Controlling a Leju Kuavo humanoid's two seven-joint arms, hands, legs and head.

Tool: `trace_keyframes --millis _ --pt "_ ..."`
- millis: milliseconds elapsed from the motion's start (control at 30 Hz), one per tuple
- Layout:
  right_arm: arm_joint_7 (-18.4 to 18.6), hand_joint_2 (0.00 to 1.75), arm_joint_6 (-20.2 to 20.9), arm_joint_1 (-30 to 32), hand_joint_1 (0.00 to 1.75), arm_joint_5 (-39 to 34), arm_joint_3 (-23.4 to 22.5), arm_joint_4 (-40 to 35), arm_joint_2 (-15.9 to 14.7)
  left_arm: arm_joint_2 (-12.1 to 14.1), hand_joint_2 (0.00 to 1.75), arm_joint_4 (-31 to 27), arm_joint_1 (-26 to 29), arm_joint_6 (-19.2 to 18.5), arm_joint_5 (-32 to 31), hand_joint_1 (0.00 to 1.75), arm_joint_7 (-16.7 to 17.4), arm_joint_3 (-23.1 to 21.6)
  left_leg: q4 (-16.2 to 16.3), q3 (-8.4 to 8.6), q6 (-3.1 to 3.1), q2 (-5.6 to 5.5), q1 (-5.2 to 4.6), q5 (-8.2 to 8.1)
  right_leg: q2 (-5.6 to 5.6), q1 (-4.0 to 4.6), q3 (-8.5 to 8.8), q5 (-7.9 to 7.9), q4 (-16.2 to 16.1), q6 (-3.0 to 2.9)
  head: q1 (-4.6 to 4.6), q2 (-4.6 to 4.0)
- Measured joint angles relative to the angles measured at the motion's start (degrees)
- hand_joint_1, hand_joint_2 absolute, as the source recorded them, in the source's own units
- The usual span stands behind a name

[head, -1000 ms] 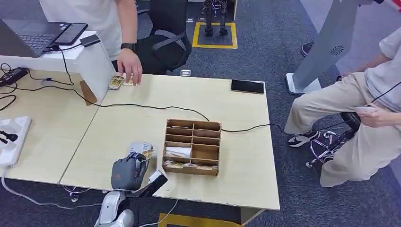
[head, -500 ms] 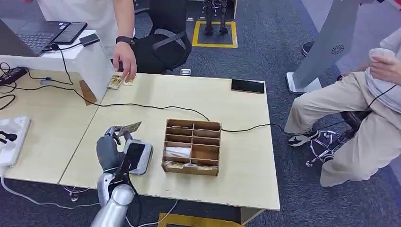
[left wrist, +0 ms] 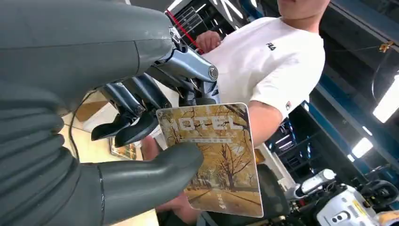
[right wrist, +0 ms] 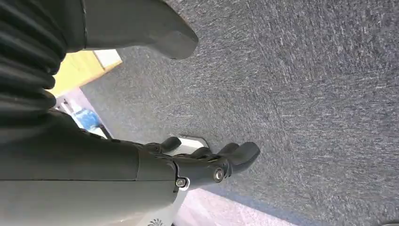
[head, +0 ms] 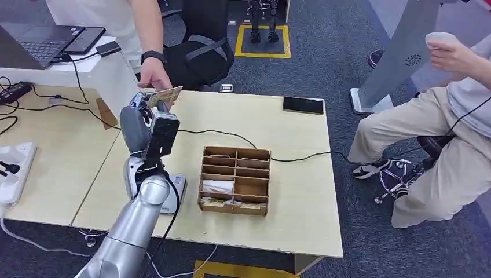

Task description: Pass the card to the sensor for recognition and then transmit it.

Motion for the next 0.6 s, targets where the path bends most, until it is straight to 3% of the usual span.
trace_keyframes --millis 167,200,233,400,600 --pt "0.0 1.75 0.0 -0.1 0.0 0.0 0.3 0.3 0.0 0.3 1.75 1.1 -2.3 -0.8 1.2 1.75 1.2 -0.8 0.0 -0.1 0.0 -0.02 0.0 0.01 0.0 0.01 -0.12 0.0 0.0 0.0 0.0 0.0" --pt "0.0 1.75 0.0 -0.1 0.0 0.1 0.5 0.4 0.0 0.4 1.75 2.1 -3.5 -1.1 1.2 1.55 1.9 -0.9 0.0 -0.11 0.01 -0.02 0.0 0.01 -0.01 0.01 -0.12 0.0 0.0 0.0 0.0 -0.02" --pt "0.0 1.75 0.0 -0.2 0.0 0.1 0.6 0.5 0.0 0.5 1.75 2.9 -4.7 -1.1 1.2 0.02 2.5 -1.0 0.0 -0.11 0.02 -0.01 0.0 0.03 -0.01 0.01 -0.12 0.02 0.0 -0.01 0.0 0.0" --pt "0.0 1.75 0.0 -0.4 0.0 0.1 1.0 1.2 0.0 0.5 1.75 8.5 -9.9 -0.9 -0.5 0.0 5.1 -1.6 0.0 -0.11 0.03 0.0 0.0 0.07 0.0 0.01 -0.11 0.05 0.0 0.02 0.0 0.0" --pt "0.0 1.75 0.0 -0.4 0.0 0.8 1.2 1.6 0.0 0.5 1.75 12.4 -11.7 -0.5 -0.4 0.0 5.2 -1.8 0.0 -0.12 0.03 0.01 0.0 0.06 0.02 0.0 -0.13 0.05 0.0 0.03 0.0 0.0"
